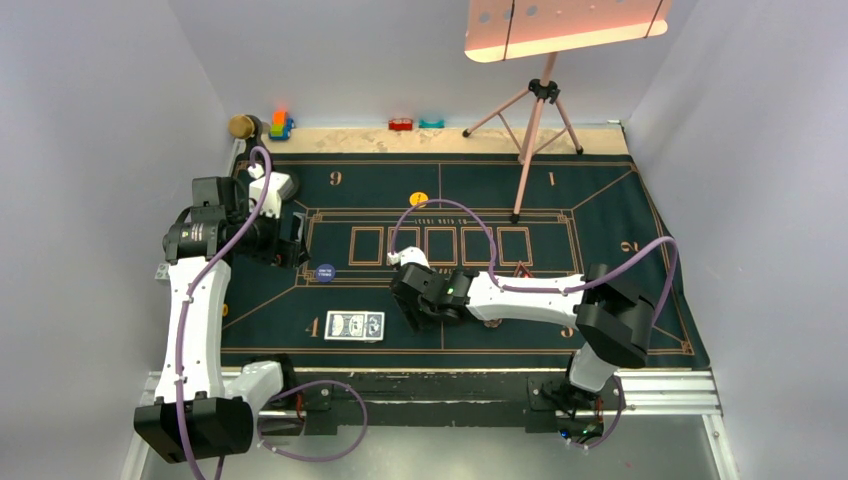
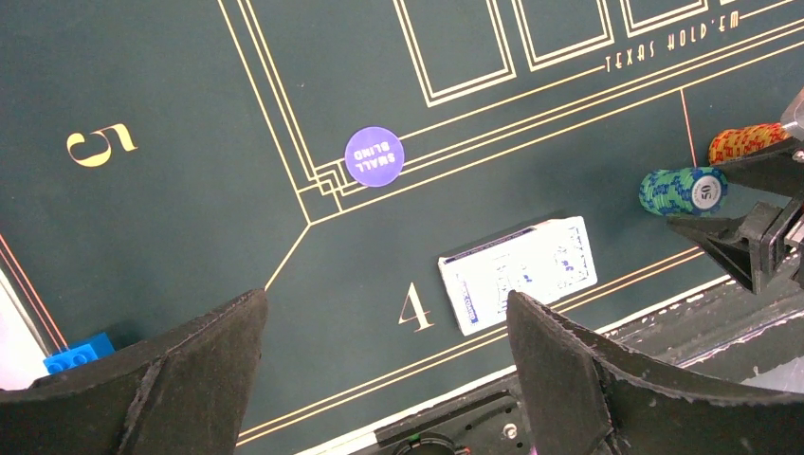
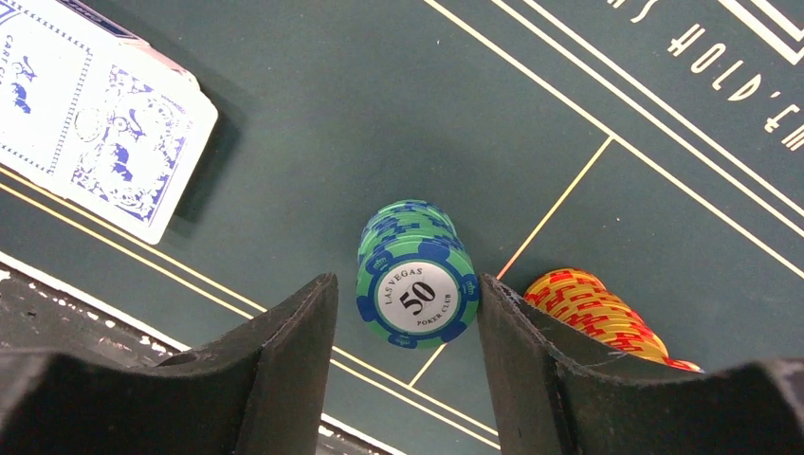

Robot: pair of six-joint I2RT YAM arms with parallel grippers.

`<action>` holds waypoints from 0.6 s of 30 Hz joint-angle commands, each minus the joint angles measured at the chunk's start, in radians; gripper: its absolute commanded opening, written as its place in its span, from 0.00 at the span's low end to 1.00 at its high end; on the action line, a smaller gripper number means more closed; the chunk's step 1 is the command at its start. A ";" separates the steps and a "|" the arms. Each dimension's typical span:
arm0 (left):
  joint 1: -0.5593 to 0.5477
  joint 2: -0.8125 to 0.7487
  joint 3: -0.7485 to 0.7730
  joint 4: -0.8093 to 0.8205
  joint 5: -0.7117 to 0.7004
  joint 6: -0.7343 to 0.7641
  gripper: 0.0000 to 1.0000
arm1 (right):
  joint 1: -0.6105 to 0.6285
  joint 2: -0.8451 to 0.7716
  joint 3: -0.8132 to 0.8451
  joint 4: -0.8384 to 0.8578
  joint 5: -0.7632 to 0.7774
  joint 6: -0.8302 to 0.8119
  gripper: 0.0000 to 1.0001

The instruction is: Distribute texas hold em gaming equipment

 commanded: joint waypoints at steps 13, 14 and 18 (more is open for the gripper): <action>0.002 -0.022 0.031 0.018 -0.018 0.016 1.00 | 0.006 0.013 0.014 0.016 0.027 0.041 0.45; 0.002 -0.023 0.031 0.020 -0.019 0.016 1.00 | 0.006 0.014 0.015 0.015 0.028 0.040 0.44; 0.002 -0.026 0.031 0.022 -0.027 0.018 1.00 | 0.006 0.000 0.022 0.008 0.039 0.042 0.34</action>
